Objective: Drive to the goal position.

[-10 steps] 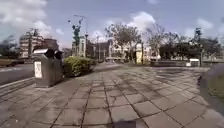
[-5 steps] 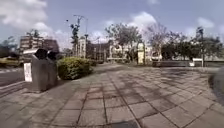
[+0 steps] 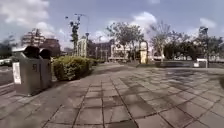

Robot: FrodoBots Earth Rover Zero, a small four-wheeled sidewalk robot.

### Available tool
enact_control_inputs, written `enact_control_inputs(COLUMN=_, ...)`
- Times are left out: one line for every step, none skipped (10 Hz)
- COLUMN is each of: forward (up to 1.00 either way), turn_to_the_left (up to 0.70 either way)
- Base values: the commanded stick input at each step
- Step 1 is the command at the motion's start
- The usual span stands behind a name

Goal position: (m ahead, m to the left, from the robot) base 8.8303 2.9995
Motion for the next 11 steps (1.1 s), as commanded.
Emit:
enact_control_inputs(forward=0.70, turn_to_the_left=0.00)
enact_control_inputs(forward=0.70, turn_to_the_left=0.00)
enact_control_inputs(forward=0.70, turn_to_the_left=0.00)
enact_control_inputs(forward=0.70, turn_to_the_left=0.00)
enact_control_inputs(forward=0.70, turn_to_the_left=0.00)
enact_control_inputs(forward=0.70, turn_to_the_left=0.00)
enact_control_inputs(forward=0.70, turn_to_the_left=0.00)
enact_control_inputs(forward=0.70, turn_to_the_left=0.00)
enact_control_inputs(forward=0.70, turn_to_the_left=0.00)
enact_control_inputs(forward=0.70, turn_to_the_left=-0.11)
enact_control_inputs(forward=0.70, turn_to_the_left=-0.32)
